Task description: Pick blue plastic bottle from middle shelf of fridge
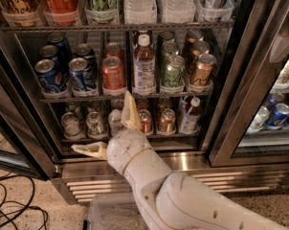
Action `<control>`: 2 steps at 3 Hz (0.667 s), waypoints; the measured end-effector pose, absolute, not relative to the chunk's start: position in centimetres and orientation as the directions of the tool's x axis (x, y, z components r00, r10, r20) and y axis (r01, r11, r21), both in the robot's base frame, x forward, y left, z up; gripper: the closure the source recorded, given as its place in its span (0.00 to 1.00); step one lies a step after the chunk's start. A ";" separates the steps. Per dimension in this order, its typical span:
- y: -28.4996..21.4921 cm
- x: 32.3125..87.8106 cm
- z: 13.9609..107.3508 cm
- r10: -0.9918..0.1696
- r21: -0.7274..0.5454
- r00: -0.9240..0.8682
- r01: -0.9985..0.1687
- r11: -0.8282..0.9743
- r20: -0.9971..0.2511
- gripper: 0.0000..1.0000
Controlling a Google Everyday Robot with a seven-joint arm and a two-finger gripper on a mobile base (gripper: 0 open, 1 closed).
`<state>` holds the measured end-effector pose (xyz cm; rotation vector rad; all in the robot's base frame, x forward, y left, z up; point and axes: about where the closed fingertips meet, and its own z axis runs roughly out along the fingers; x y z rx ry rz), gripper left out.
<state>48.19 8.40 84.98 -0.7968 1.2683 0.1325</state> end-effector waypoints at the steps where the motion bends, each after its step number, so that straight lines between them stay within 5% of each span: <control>1: 9.6 49.4 86.1 -0.290 -0.418 0.330 -0.437 0.797 -0.898 0.14; 2: 7.7 50.7 87.0 -0.279 -0.375 0.311 -0.312 0.873 -0.909 0.14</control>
Offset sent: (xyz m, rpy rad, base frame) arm 0.0471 -0.0562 0.0176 0.1918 -0.0451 -0.4850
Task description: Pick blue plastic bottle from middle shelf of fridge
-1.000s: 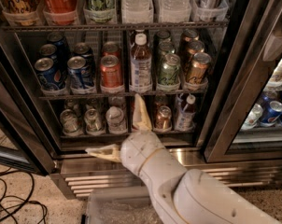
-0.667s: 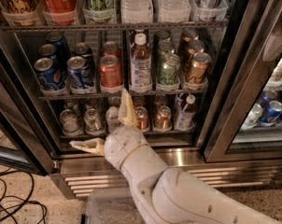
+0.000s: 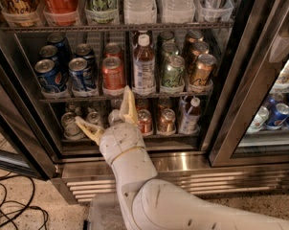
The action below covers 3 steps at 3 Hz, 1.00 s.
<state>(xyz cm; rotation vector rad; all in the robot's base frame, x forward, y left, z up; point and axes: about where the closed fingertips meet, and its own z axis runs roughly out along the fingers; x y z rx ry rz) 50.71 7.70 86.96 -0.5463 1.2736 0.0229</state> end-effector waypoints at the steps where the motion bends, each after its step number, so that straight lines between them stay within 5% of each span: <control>1: 4.7 51.7 86.9 -0.273 -0.326 0.261 -0.186 0.927 -0.926 0.18; 3: -0.6 52.8 86.4 -0.253 -0.267 0.159 -0.072 0.961 -0.954 0.27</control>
Offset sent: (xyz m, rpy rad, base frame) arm 0.0126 -0.0910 -0.0114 0.1475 0.0660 -0.3733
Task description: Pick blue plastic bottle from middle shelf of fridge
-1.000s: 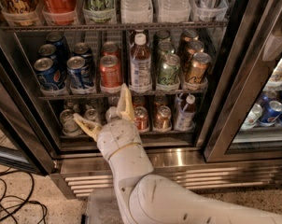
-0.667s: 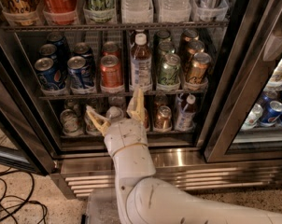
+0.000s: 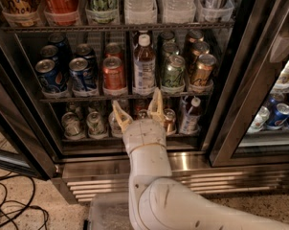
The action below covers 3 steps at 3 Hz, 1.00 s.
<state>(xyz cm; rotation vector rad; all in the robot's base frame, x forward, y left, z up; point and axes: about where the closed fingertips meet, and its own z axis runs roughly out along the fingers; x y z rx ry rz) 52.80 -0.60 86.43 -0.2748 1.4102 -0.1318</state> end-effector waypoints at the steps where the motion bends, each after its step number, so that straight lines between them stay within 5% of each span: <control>1: -1.7 53.9 86.2 -0.253 -0.268 0.122 -0.128 0.955 -0.960 0.25; 2: -1.9 54.4 85.9 -0.251 -0.267 0.107 -0.177 0.947 -0.962 0.22; 3: -1.8 54.6 85.5 -0.243 -0.259 0.101 -0.215 0.942 -0.965 0.04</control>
Offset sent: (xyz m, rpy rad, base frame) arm 0.0199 -0.0160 -0.0092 -0.0156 0.1086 0.1399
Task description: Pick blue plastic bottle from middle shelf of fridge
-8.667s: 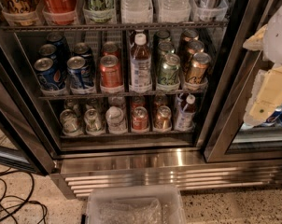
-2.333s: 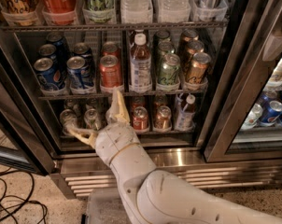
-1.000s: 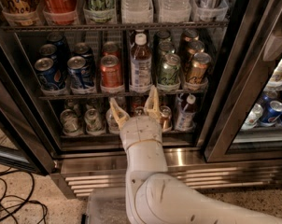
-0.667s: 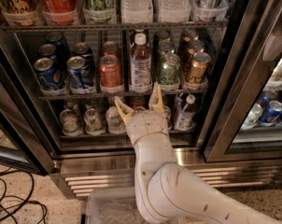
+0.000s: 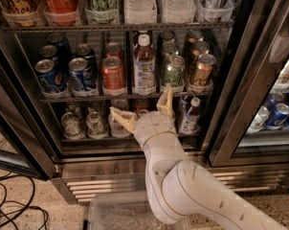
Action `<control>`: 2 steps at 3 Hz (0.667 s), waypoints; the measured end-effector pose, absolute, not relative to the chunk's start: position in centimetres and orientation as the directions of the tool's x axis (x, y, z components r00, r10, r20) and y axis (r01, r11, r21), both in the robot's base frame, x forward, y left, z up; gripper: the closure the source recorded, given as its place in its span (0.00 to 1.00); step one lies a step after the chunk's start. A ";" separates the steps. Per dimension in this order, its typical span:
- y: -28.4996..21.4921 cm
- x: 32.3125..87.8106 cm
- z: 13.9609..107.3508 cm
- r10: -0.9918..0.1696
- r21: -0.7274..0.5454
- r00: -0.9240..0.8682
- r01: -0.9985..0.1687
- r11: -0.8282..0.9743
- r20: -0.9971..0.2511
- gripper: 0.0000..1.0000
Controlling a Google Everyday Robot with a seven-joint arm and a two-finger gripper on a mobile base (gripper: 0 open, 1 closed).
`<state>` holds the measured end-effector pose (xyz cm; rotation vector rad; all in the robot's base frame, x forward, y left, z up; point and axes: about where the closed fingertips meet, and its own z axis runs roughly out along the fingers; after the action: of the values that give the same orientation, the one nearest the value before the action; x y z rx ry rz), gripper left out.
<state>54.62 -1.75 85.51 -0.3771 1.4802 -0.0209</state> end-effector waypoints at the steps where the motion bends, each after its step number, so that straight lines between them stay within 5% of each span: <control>1: -1.6 54.9 85.3 -0.235 -0.252 0.097 -0.244 0.937 -0.967 0.00; 2: -1.2 55.1 85.1 -0.232 -0.249 0.093 -0.270 0.930 -0.968 0.00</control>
Offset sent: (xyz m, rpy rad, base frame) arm 0.0057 0.0100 -0.0061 0.0055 0.0313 0.0818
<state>55.07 -1.18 85.09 -0.4126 1.4904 0.0293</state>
